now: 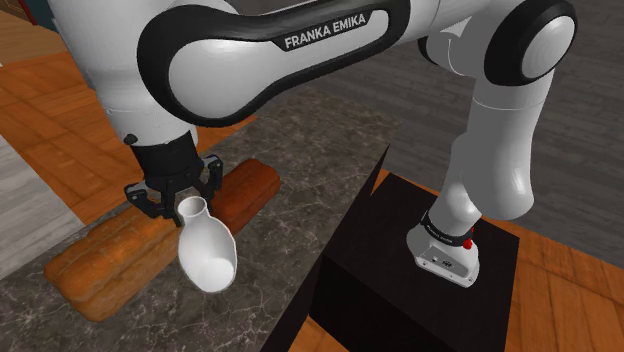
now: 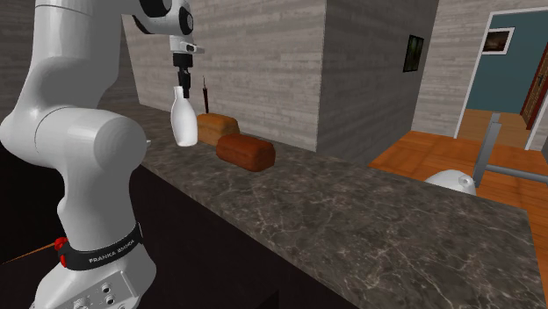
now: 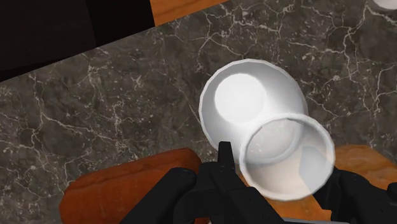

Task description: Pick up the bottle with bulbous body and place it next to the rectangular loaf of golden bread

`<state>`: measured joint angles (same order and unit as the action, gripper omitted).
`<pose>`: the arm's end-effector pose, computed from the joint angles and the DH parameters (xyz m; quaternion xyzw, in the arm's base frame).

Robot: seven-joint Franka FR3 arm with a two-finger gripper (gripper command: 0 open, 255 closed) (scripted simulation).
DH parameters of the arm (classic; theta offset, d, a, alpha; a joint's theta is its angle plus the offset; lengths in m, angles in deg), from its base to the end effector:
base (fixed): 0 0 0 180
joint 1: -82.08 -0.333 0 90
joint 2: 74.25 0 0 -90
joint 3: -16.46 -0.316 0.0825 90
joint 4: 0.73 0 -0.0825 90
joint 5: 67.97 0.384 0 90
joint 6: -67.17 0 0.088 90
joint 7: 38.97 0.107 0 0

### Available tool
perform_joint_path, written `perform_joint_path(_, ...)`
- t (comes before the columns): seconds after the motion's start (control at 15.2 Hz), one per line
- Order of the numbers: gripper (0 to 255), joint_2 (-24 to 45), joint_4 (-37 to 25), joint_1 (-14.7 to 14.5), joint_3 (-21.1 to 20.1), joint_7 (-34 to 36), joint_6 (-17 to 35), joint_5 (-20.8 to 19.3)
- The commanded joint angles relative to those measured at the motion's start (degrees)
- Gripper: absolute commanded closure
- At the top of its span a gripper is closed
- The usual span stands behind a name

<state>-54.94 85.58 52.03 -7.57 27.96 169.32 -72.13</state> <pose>0.4148 0.5036 0.4837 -0.9929 0.1130 0.0359 0.0023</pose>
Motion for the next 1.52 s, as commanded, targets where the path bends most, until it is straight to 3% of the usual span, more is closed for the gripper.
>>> perform_joint_path(0.0,255,0.0,1.5,0.2,0.1,-0.1,1.6,0.0)
perform_joint_path(0.53,255,0.9,6.1,0.3,0.3,-0.1,7.0,-0.5)
perform_joint_path(0.99,255,1.0,6.1,0.3,0.3,0.0,7.0,-0.5)
perform_joint_path(1.06,0,1.0,6.1,0.3,0.3,0.0,7.0,-0.5)
perform_joint_path(1.45,0,0.7,4.6,0.3,0.3,-0.2,5.2,-0.3)
